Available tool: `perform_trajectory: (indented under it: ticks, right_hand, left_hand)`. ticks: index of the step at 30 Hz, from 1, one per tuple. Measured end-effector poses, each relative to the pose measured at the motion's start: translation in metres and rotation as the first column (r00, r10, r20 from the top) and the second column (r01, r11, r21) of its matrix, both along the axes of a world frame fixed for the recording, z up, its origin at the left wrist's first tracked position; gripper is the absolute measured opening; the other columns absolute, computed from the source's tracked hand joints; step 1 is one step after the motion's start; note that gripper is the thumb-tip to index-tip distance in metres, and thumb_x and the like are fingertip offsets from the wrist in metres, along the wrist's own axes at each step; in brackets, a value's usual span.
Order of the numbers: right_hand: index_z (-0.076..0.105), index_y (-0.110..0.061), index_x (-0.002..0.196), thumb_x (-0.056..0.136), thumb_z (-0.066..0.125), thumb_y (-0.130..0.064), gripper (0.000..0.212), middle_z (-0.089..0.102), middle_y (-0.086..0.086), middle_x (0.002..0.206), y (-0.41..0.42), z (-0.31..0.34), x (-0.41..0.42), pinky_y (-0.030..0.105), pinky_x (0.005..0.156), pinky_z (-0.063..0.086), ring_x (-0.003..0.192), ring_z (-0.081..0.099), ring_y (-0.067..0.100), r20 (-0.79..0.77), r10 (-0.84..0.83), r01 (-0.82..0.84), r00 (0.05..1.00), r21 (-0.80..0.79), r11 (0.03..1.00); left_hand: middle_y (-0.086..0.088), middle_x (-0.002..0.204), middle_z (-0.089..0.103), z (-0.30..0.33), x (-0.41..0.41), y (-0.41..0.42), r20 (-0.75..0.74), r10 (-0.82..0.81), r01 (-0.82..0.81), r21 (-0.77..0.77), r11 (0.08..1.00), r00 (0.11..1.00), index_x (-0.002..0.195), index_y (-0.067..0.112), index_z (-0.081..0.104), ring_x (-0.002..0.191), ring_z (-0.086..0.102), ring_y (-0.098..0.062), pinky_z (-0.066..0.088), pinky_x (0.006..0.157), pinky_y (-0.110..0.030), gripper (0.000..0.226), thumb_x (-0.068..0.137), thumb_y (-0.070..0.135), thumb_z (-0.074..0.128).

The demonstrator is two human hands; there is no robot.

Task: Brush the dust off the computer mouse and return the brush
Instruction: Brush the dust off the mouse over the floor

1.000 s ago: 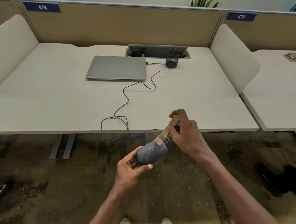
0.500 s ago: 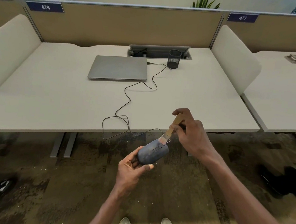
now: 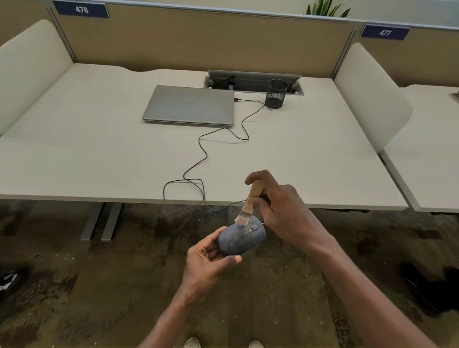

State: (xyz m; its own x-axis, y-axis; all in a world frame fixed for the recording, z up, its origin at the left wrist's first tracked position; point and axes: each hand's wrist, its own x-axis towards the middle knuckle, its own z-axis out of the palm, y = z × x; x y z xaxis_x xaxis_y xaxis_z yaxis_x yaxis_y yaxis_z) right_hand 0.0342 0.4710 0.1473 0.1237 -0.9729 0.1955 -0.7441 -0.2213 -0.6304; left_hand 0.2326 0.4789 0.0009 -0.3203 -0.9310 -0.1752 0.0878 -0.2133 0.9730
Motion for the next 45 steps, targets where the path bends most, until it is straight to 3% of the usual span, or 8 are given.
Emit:
perform_trajectory:
  ticks: [6,14,22,27,30,33,39,45]
  right_hand:
    - [0.041,-0.033,0.126,0.1,0.061,-0.011,0.039,0.066,-0.005,0.083,0.002,-0.003,0.008,0.038,0.068,0.059,0.074,0.067,0.014,-0.024,0.183,-0.179,0.983,0.134,0.975]
    - [0.042,-0.029,0.123,0.099,0.061,-0.009,0.037,0.065,0.0,0.079,-0.005,-0.007,0.016,0.035,0.058,0.054,0.064,0.062,0.011,-0.031,0.053,-0.054,0.998,-0.036,0.998]
    - [0.041,-0.033,0.128,0.099,0.061,-0.016,0.039,0.071,0.0,0.086,-0.003,-0.01,0.029,0.04,0.065,0.059,0.072,0.067,0.017,-0.06,0.192,-0.185,0.979,0.112,0.976]
    - [0.04,-0.027,0.13,0.099,0.061,-0.011,0.041,0.065,-0.001,0.075,-0.01,-0.007,0.034,0.021,0.053,0.047,0.059,0.058,0.006,-0.077,0.099,-0.101,0.992,-0.028,0.994]
    - [0.041,-0.028,0.134,0.098,0.062,-0.014,0.043,0.067,0.0,0.076,-0.008,-0.006,0.038,0.03,0.057,0.054,0.061,0.063,0.013,-0.059,0.177,-0.174,0.982,0.043,0.984]
    - [0.04,-0.031,0.137,0.099,0.06,-0.018,0.045,0.061,-0.006,0.067,-0.007,-0.011,0.046,0.03,0.05,0.047,0.054,0.056,0.011,-0.121,0.234,-0.219,0.965,0.121,0.968]
    - [0.041,-0.026,0.14,0.1,0.058,-0.017,0.045,0.062,-0.001,0.068,-0.016,-0.013,0.052,0.036,0.056,0.052,0.057,0.059,0.015,-0.12,0.161,-0.153,0.98,0.074,0.985]
    - [0.04,-0.017,0.146,0.098,0.061,-0.012,0.052,0.058,-0.001,0.064,-0.027,-0.01,0.039,0.027,0.051,0.045,0.053,0.056,0.014,-0.147,-0.003,0.004,0.989,0.004,1.0]
  left_hand:
    - [0.006,0.125,0.072,-0.002,0.002,-0.002,0.012,0.008,-0.008,0.005,1.0,1.0,0.129,0.031,0.061,0.117,0.068,-0.014,0.058,0.089,-0.025,0.076,0.065,0.009,0.094]
    - [0.009,0.122,0.072,-0.002,0.004,-0.001,-0.004,-0.007,0.007,0.008,1.0,1.0,0.127,0.03,0.063,0.115,0.069,-0.014,0.059,0.087,-0.025,0.072,0.068,-0.001,0.089]
    - [0.002,0.123,0.073,-0.001,0.004,-0.001,-0.011,0.013,-0.013,0.02,1.0,1.0,0.127,0.034,0.062,0.114,0.07,-0.014,0.058,0.088,-0.024,0.074,0.066,0.003,0.092]
    - [0.011,0.119,0.074,-0.002,0.005,-0.002,0.005,-0.004,0.004,0.024,1.0,1.0,0.133,0.021,0.059,0.113,0.07,-0.01,0.058,0.087,-0.022,0.077,0.066,0.001,0.091]
    - [-0.004,0.122,0.073,-0.006,0.007,-0.004,0.007,-0.014,0.014,0.02,1.0,1.0,0.138,0.01,0.058,0.116,0.069,-0.019,0.058,0.094,-0.033,0.076,0.069,0.001,0.09]
    - [-0.008,0.118,0.074,-0.006,0.006,-0.004,0.008,-0.018,0.018,0.002,1.0,1.0,0.135,0.011,0.061,0.111,0.071,-0.023,0.059,0.093,-0.034,0.069,0.072,0.005,0.089]
    - [-0.007,0.108,0.077,-0.001,0.004,-0.004,0.048,-0.021,0.023,-0.024,0.999,0.999,0.114,0.02,0.072,0.106,0.073,-0.024,0.058,0.088,-0.027,0.048,0.071,0.011,0.09]
    - [0.012,0.118,0.074,-0.003,0.003,-0.004,0.04,0.008,-0.008,-0.012,1.0,0.999,0.124,0.034,0.064,0.112,0.07,-0.01,0.058,0.086,-0.022,0.073,0.064,0.002,0.092]
